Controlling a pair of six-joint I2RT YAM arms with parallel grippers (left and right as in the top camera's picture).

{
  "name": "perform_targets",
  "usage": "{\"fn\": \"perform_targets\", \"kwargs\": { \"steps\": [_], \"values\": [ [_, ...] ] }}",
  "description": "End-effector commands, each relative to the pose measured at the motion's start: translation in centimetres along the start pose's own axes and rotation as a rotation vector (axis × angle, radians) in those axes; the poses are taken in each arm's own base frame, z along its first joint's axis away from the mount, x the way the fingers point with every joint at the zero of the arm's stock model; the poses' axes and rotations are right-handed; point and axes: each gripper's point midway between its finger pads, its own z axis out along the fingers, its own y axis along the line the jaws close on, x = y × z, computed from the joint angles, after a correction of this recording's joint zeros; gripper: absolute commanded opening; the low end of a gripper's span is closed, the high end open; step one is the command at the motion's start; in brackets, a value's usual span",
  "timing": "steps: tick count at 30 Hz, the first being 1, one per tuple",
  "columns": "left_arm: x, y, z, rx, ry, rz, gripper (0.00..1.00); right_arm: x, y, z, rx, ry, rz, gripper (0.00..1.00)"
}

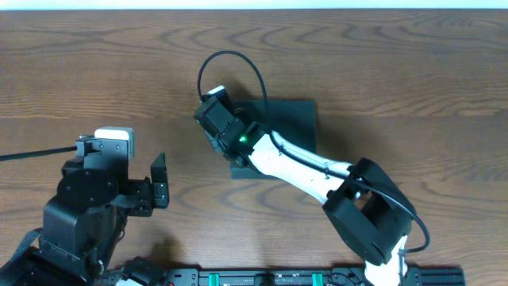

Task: Pack container
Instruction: 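Push the closed box with the right gripper to square it on the table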

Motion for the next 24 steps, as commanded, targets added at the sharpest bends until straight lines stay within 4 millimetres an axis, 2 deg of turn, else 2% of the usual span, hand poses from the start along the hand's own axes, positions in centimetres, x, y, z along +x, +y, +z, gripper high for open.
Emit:
{"fn": "perform_targets", "kwargs": {
  "steps": [1,5,8,9,10,11,14,16,21,24],
  "values": [
    [-0.4,0.5,-0.3,-0.021,-0.014,0.010,0.95,-0.7,-1.3,-0.2,0.049,-0.015,-0.018,0.01],
    [-0.4,0.5,-0.3,-0.021,-0.014,0.010,0.95,-1.5,-1.2,-2.8,0.034,-0.026,-0.023,0.01],
    [-0.4,0.5,-0.3,-0.021,-0.014,0.010,0.96,-2.7,-0.9,-6.8,-0.009,-0.055,-0.026,0.01],
    [-0.4,0.5,-0.3,-0.021,-0.014,0.010,0.95,-3.2,-1.3,-8.9,-0.015,-0.066,-0.022,0.01],
    [-0.4,0.5,-0.3,-0.021,-0.014,0.010,0.95,-3.2,-1.8,-10.3,-0.015,-0.064,-0.022,0.01],
    [-0.4,0.5,-0.3,-0.021,-0.014,0.010,0.95,-2.6,-2.9,-12.2,-0.005,-0.038,-0.004,0.01],
    [-0.4,0.5,-0.3,-0.021,-0.014,0.010,0.95,0.4,-4.9,-14.2,0.038,0.076,0.043,0.01],
    [-0.4,0.5,-0.3,-0.021,-0.014,0.010,0.95,3.0,-6.0,-14.5,0.081,0.179,0.073,0.01],
    [-0.4,0.5,-0.3,-0.021,-0.014,0.010,0.95,11.4,-7.1,-12.9,0.093,0.442,0.133,0.02],
    [-0.4,0.5,-0.3,-0.021,-0.014,0.010,0.95,14.8,-8.0,-12.0,0.141,0.505,0.181,0.01]
  ]
}}
